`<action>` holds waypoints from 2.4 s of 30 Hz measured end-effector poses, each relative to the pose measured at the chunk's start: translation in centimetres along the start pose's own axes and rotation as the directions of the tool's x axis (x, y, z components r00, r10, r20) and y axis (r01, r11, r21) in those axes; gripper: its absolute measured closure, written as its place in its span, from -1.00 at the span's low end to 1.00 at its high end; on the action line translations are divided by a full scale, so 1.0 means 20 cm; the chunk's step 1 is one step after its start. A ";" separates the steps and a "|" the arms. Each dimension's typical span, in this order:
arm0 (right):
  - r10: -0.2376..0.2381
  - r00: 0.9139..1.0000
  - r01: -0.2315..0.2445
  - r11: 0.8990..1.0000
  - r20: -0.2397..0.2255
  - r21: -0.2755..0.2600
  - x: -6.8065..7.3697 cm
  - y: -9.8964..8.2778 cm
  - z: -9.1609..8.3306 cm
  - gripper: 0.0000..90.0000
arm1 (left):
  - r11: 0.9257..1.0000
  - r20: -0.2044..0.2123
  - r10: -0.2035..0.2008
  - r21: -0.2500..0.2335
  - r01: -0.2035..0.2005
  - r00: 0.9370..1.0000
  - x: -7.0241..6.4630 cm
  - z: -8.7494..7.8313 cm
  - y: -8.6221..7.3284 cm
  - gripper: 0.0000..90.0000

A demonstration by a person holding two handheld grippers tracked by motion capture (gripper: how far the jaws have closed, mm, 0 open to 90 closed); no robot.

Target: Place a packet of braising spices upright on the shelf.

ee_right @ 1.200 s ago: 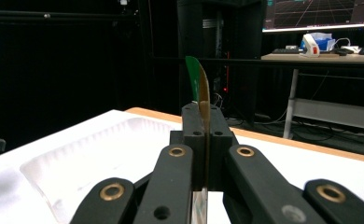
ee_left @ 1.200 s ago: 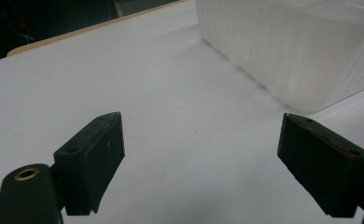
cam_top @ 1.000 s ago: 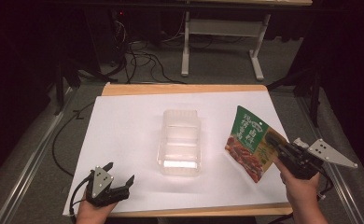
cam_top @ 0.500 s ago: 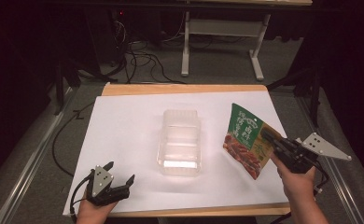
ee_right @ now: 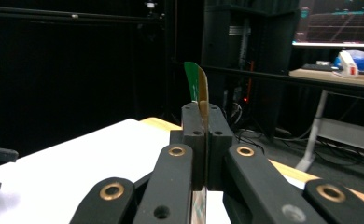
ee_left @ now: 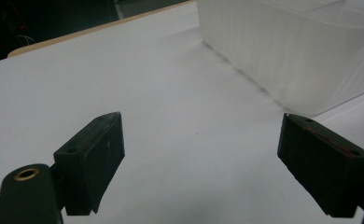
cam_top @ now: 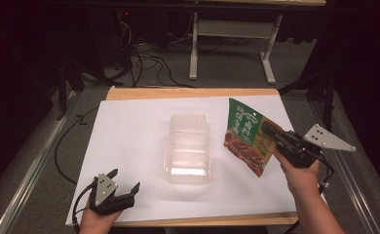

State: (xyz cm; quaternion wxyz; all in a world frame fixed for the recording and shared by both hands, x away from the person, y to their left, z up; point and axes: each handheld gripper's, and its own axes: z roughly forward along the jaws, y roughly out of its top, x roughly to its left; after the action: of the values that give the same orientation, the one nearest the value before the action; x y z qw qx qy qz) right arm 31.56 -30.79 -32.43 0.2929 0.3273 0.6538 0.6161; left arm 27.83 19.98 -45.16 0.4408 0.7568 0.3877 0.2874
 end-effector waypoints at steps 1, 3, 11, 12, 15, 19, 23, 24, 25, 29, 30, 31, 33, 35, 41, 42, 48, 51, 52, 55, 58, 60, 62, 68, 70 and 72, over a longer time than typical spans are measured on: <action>-0.002 1.000 0.002 1.000 -0.006 -0.006 0.00 0.01 0.02 1.00 | 1.000 0.000 0.001 0.000 -0.001 1.000 0.00 0.00 0.00 -0.66; -0.005 1.000 0.005 1.000 -0.023 -0.010 0.01 0.02 0.04 1.00 | 1.000 0.001 0.001 0.001 -0.001 1.000 0.00 0.00 0.00 -0.66; -0.023 0.997 0.021 0.999 -0.070 -0.024 0.06 0.08 0.14 1.00 | 1.000 0.005 0.004 0.000 -0.004 1.000 0.00 0.00 0.00 -0.66; -0.024 0.997 0.022 0.999 -0.076 -0.027 0.07 0.08 0.16 1.00 | 1.000 0.006 0.004 -0.001 -0.004 1.000 0.00 0.00 0.00 -0.66; -0.033 0.995 0.030 0.999 -0.092 -0.034 0.08 0.10 0.19 1.00 | 1.000 0.006 0.004 0.000 -0.004 1.000 0.00 0.00 0.00 -0.66; -0.049 0.993 0.045 0.998 -0.104 -0.042 0.10 0.12 0.24 1.00 | 1.000 0.005 0.002 0.000 -0.002 1.000 0.00 0.00 0.00 -0.66; -0.055 0.991 0.050 0.998 -0.120 -0.042 0.12 0.13 0.29 1.00 | 1.000 0.001 0.002 -0.002 -0.002 1.000 0.00 -0.01 0.00 -0.67; -0.055 0.991 0.051 0.998 -0.123 -0.039 0.12 0.13 0.30 1.00 | 1.000 0.001 0.002 -0.002 -0.002 1.000 0.00 -0.01 0.00 -0.66; -0.055 0.990 0.051 0.998 -0.128 -0.040 0.13 0.13 0.32 1.00 | 1.000 0.001 0.002 -0.002 -0.002 1.000 0.00 -0.01 0.00 -0.66; -0.057 0.988 0.052 0.998 -0.140 -0.040 0.14 0.13 0.37 1.00 | 1.000 0.001 0.003 -0.001 -0.003 1.000 0.00 -0.01 0.00 -0.67; -0.060 0.988 0.055 0.998 -0.145 -0.038 0.14 0.13 0.38 1.00 | 1.000 0.002 0.004 -0.001 -0.004 1.000 0.00 -0.01 0.00 -0.66; -0.063 0.987 0.057 0.998 -0.149 -0.041 0.14 0.13 0.39 1.00 | 1.000 0.002 0.005 -0.001 -0.005 1.000 0.00 -0.01 0.00 -0.67; -0.067 0.986 0.062 0.997 -0.153 -0.036 0.15 0.13 0.42 1.00 | 1.000 0.004 0.005 0.000 -0.005 1.000 0.00 -0.01 0.00 -0.66; -0.067 0.985 0.063 0.997 -0.158 -0.036 0.16 0.13 0.44 1.00 | 1.000 0.004 0.005 0.001 -0.005 1.000 0.00 -0.01 0.00 -0.66; -0.066 0.983 0.061 0.998 -0.170 -0.031 0.17 0.12 0.52 1.00 | 1.000 0.006 0.008 0.002 -0.008 1.000 0.00 -0.01 0.00 -0.66; -0.066 0.983 0.061 0.998 -0.173 -0.033 0.17 0.11 0.53 1.00 | 1.000 0.006 0.008 0.002 -0.008 1.000 0.00 -0.01 0.00 -0.66; -0.073 0.979 0.068 0.997 -0.190 -0.034 0.18 0.11 0.60 1.00 | 1.000 0.008 0.007 0.003 -0.007 1.000 0.00 0.00 -0.01 -0.66; -0.074 0.977 0.069 0.997 -0.198 -0.032 0.19 0.11 0.63 1.00 | 1.000 0.009 0.007 0.005 -0.007 1.000 0.00 0.00 -0.01 -0.66; -0.078 0.976 0.072 0.997 -0.201 -0.036 0.20 0.11 0.64 1.00 | 1.000 0.009 0.007 0.005 -0.007 1.000 0.00 0.00 -0.01 -0.66; -0.079 0.975 0.074 0.997 -0.209 -0.033 0.21 0.10 0.67 1.00 | 1.000 0.011 0.008 0.006 -0.008 1.000 0.00 0.00 -0.01 -0.66; -0.081 0.973 0.074 0.997 -0.217 -0.037 0.22 0.10 0.70 1.00 | 1.000 0.013 0.009 0.007 -0.009 1.000 0.00 0.00 -0.01 -0.66; -0.079 0.972 0.073 0.997 -0.220 -0.039 0.22 0.09 0.71 1.00 | 1.000 0.014 0.009 0.008 -0.009 1.000 0.00 0.00 -0.01 -0.66; -0.081 0.971 0.074 0.997 -0.225 -0.038 0.22 0.09 0.72 1.00 | 1.000 0.014 0.010 0.008 -0.010 1.000 0.00 0.00 -0.01 -0.66; -0.082 0.969 0.074 0.996 -0.231 -0.041 0.23 0.09 0.77 1.00 | 1.000 0.014 0.010 0.009 -0.010 1.000 0.00 0.00 -0.01 -0.66; -0.080 0.969 0.073 0.997 -0.233 -0.038 0.24 0.08 0.78 1.00 | 1.000 0.015 0.010 0.009 -0.010 1.000 -0.01 0.00 -0.01 -0.66; -0.077 0.969 0.070 0.997 -0.234 -0.037 0.24 0.07 0.79 1.00 | 1.000 0.016 0.010 0.010 -0.010 1.000 -0.01 0.00 -0.01 -0.66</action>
State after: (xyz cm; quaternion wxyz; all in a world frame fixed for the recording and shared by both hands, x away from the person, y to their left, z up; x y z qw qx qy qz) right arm 41.20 -17.23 -31.94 0.2407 0.2235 0.6866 0.6486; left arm 27.74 19.88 -45.31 0.4386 0.7633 0.3818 0.2814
